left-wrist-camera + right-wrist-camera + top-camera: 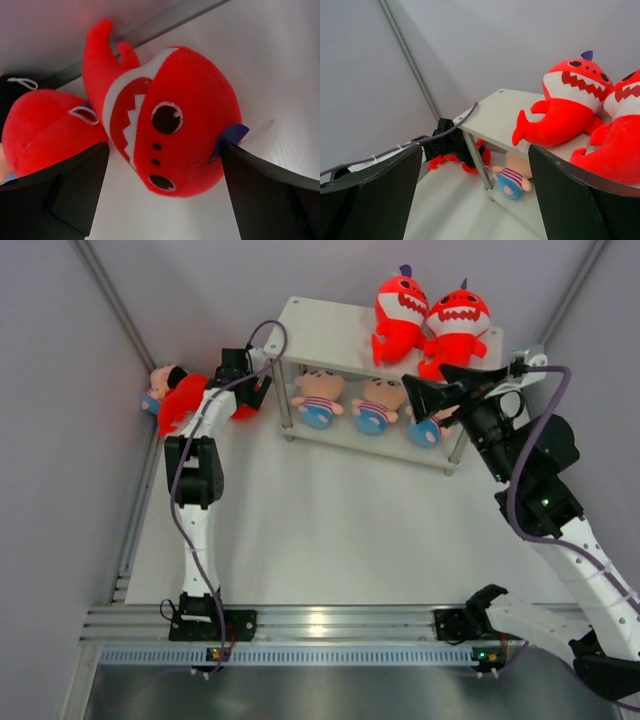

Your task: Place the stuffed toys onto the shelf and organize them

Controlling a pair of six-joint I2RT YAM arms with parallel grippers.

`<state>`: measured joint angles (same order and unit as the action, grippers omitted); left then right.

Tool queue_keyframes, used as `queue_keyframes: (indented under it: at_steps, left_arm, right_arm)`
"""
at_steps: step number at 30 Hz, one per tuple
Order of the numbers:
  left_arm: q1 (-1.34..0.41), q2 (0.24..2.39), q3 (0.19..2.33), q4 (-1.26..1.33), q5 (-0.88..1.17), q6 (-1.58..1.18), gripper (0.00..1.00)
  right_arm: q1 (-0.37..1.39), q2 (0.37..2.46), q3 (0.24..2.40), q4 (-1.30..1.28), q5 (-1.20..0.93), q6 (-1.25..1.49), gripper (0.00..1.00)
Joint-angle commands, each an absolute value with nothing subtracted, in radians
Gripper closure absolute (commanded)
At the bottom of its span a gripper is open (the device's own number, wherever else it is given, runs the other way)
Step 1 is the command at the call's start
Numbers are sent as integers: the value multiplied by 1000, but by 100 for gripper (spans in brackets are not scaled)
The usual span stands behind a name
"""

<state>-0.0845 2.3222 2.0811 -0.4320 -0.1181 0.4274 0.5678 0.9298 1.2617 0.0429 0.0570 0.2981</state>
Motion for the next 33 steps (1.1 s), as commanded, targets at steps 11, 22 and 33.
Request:
queue_keyframes:
  at_steps: [11, 22, 33]
  left_arm:
    - [-77, 2479, 2169, -268, -143, 439, 74]
    - [-25, 1898, 1622, -389, 32, 442, 100]
    - [-20, 1205, 1260, -968, 468, 927, 100]
  right_arm:
    - [581, 983, 1256, 75, 78, 163, 12]
    - [580, 971, 1275, -27, -46, 149, 12]
    - [600, 1020, 1158, -123, -498, 158, 15]
